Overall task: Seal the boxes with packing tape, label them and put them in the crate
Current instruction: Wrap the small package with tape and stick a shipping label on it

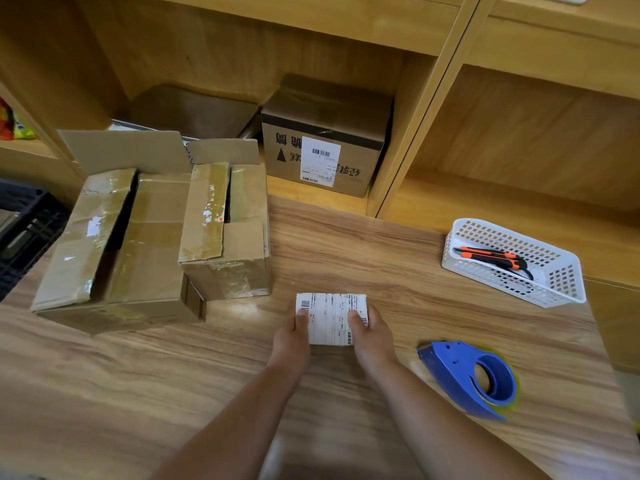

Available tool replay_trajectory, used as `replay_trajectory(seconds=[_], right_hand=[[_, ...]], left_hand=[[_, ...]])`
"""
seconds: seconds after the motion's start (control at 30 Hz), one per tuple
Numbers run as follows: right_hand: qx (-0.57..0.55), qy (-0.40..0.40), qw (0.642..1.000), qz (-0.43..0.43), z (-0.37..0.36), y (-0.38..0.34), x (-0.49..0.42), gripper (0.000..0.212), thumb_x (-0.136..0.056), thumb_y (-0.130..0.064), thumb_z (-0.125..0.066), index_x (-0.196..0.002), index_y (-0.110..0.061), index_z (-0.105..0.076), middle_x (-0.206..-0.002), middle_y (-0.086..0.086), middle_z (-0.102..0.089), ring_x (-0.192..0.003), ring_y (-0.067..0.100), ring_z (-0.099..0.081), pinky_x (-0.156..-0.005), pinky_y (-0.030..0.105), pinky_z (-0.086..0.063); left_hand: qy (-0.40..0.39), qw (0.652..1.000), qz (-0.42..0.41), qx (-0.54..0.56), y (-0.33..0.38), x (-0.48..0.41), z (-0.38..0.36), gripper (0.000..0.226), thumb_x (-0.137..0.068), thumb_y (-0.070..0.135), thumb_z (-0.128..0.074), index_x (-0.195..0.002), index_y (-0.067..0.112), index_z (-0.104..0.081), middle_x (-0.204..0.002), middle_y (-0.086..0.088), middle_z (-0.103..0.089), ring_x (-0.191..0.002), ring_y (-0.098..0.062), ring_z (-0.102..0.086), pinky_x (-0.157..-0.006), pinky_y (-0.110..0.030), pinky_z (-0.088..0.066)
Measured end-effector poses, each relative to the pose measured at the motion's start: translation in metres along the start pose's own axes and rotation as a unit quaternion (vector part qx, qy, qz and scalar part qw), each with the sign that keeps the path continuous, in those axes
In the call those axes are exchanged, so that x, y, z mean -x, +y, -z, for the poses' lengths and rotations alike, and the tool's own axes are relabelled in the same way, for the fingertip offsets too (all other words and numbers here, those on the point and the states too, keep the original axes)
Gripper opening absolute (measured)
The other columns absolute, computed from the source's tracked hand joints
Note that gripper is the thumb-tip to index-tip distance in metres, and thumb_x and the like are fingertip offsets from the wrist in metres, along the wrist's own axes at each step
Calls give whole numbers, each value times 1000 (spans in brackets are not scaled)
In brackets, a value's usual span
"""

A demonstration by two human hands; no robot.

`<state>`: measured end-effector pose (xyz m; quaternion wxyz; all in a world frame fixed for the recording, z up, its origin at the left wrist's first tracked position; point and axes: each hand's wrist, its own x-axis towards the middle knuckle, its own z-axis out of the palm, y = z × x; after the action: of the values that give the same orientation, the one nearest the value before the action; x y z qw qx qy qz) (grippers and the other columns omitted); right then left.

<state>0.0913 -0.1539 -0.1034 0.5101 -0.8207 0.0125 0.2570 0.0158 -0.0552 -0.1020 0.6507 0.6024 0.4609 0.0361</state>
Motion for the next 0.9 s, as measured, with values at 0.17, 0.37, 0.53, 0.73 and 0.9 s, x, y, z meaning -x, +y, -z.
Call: replay_trajectory(seconds=[0.17,0.37,0.53,0.73,0.9], right_hand=[[16,-33,999,-8,13,-4,2,24,-97,-24,-48,-116,-13,-59,-106,2,-64,-96,17,-59,-77,24,-39],[12,-64,997,-39,31,7,19,12,-92,-18,-53,-92,-15,-64,-97,5,-68,-90,18,-62,-78,32,-47],[11,-142,990,-18,38,21,44,30,-85,-4,-59,-111,-17,-61,-102,-6,-68,-87,2,-61,-65,10,-43],[67,-214,974,39,39,28,74,31,-86,-1,-59,-113,-17,-57,-106,-2,-67,-86,2,-60,-66,5,-44],[99,-294,947,83,9,19,106,30,-83,1,-62,-95,-26,-58,-96,-7,-68,-82,-3,-61,-64,6,-44]], left_hand=[[6,999,-5,-35,1,4,2,40,-101,34,-34,-138,23,-42,-121,-2,-59,-107,-20,-54,-88,-27,-38],[60,998,-1,-3,-7,30,4,20,-96,23,-49,-114,16,-56,-104,2,-61,-93,-15,-56,-75,-26,-39],[76,997,11,-8,-26,70,-5,16,-95,18,-50,-108,23,-57,-95,9,-62,-86,-10,-57,-72,-23,-42],[151,987,17,49,-43,112,5,21,-92,11,-52,-111,14,-58,-102,1,-66,-95,-16,-60,-81,-28,-45],[230,966,19,115,-57,157,48,23,-88,9,-55,-108,18,-58,-97,7,-66,-85,-2,-59,-62,-15,-40]])
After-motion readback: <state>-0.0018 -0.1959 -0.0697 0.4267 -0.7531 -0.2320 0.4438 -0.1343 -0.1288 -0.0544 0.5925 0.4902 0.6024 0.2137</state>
